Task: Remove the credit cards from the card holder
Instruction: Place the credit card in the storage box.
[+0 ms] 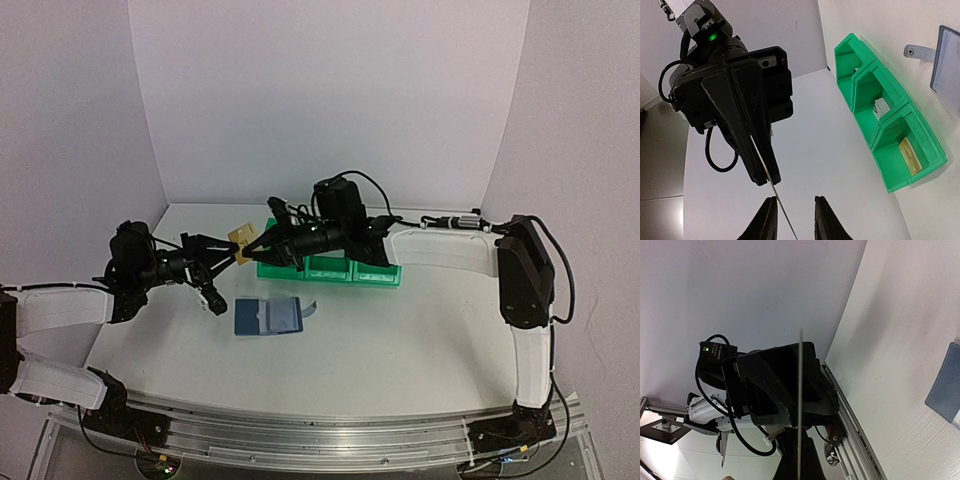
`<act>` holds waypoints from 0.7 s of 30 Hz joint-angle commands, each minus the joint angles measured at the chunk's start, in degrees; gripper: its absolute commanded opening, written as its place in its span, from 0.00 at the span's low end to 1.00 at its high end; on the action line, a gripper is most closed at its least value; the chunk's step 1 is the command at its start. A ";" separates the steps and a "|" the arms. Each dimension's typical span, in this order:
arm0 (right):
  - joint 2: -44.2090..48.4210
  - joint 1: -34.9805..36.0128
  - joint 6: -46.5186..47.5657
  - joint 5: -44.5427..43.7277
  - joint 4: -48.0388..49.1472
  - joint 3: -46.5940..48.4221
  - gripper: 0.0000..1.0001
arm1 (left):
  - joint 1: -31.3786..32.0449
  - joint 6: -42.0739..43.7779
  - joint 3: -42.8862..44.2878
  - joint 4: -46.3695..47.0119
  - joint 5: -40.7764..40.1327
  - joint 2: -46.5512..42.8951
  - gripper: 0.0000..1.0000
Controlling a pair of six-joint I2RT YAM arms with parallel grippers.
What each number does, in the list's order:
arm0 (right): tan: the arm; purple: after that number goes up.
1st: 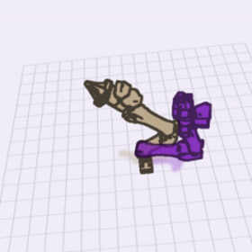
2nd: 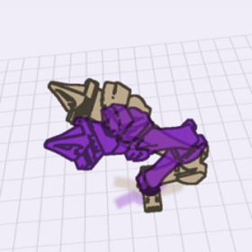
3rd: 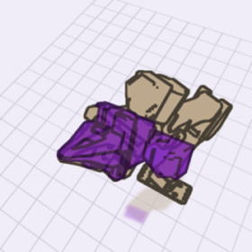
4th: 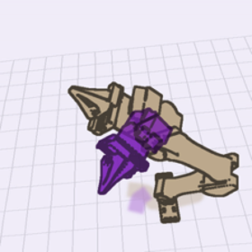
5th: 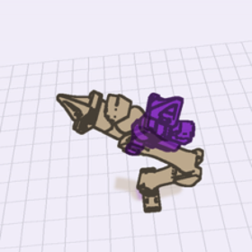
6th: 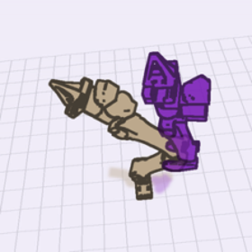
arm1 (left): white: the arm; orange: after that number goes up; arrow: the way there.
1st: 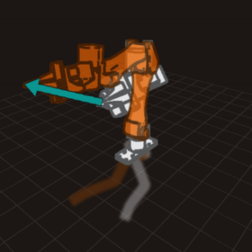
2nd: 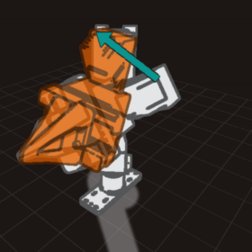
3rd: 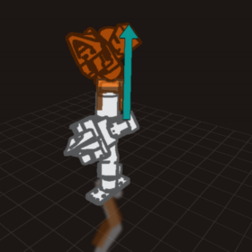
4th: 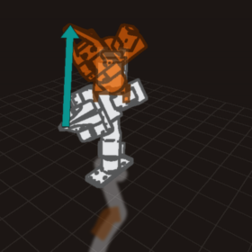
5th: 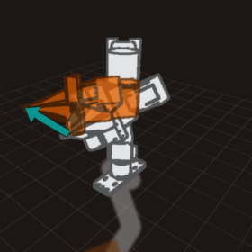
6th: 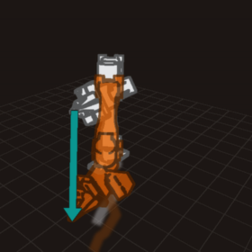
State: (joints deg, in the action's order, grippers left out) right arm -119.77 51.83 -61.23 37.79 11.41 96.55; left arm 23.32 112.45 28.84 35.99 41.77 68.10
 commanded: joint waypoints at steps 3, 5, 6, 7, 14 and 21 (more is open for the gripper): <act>-0.90 0.50 0.22 2.26 -0.17 2.00 0.00 | 0.48 -2.19 3.45 0.84 -1.96 0.38 0.18; -1.10 0.50 0.24 2.32 -0.26 2.25 0.00 | 0.58 -2.36 3.55 0.34 -1.50 0.03 0.08; -1.26 0.50 0.24 2.36 -0.30 2.47 0.00 | 0.66 -2.42 3.59 0.07 -1.31 -0.14 0.03; -1.45 0.53 0.28 2.43 -0.35 2.77 0.00 | 0.77 -2.77 3.63 0.10 -1.27 -0.23 0.01; -1.66 0.16 0.53 0.77 -0.69 2.90 0.13 | 2.16 -0.07 3.13 -8.04 -1.67 -2.95 0.00; 8.38 -5.90 0.26 -11.43 -3.51 -9.18 0.58 | 8.38 -3.75 8.21 -19.24 -16.66 1.09 0.00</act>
State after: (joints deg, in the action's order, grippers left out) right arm -119.20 50.57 -61.09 34.51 9.47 93.15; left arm 28.51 110.99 31.45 24.94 34.40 66.10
